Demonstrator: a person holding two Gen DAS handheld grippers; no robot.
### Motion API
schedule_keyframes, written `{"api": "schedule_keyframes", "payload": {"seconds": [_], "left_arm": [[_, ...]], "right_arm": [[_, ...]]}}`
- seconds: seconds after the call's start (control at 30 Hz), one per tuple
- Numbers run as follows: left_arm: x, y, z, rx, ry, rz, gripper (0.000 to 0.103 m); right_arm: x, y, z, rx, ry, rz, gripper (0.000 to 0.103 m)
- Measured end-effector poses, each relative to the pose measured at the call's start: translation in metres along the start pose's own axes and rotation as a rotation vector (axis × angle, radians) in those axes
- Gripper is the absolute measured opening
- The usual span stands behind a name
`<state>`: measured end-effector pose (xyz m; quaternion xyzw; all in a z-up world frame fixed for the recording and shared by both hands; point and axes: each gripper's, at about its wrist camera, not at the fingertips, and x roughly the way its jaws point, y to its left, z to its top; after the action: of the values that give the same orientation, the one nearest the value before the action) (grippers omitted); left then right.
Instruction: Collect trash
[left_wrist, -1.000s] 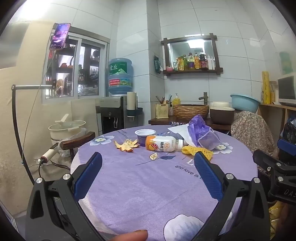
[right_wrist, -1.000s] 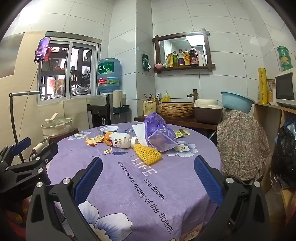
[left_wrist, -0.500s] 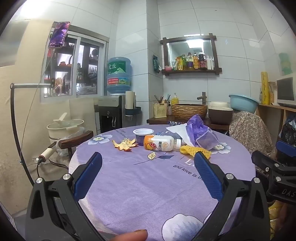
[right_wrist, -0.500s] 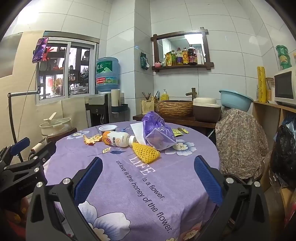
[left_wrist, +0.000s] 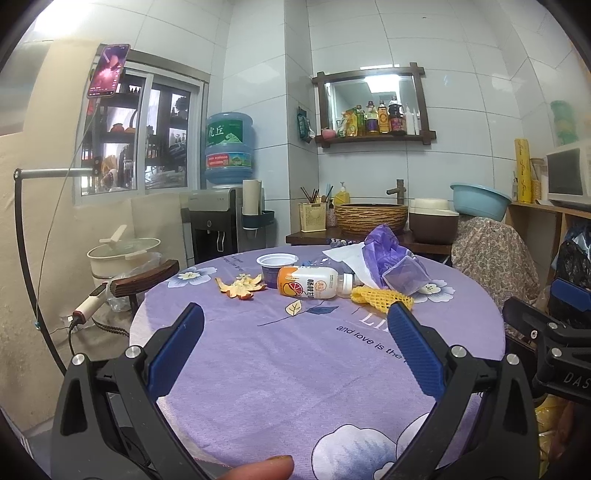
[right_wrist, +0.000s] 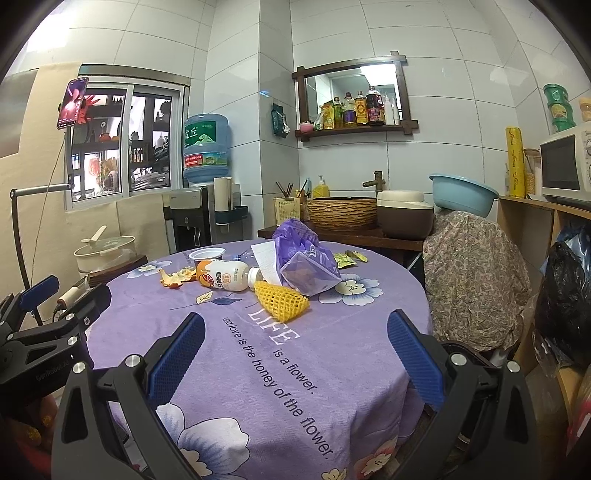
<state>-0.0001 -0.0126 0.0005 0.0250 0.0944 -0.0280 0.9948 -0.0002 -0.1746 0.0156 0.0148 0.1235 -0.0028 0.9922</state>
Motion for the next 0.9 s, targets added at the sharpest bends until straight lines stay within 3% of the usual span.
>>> {"api": "schedule_keyframes", "payload": {"seconds": [0.9], "left_arm": [[0.009, -0.034, -0.009, -0.007, 0.055, -0.181, 0.098]], "right_arm": [[-0.009, -0.03, -0.012, 0.03, 0.035, -0.121, 0.098]]}}
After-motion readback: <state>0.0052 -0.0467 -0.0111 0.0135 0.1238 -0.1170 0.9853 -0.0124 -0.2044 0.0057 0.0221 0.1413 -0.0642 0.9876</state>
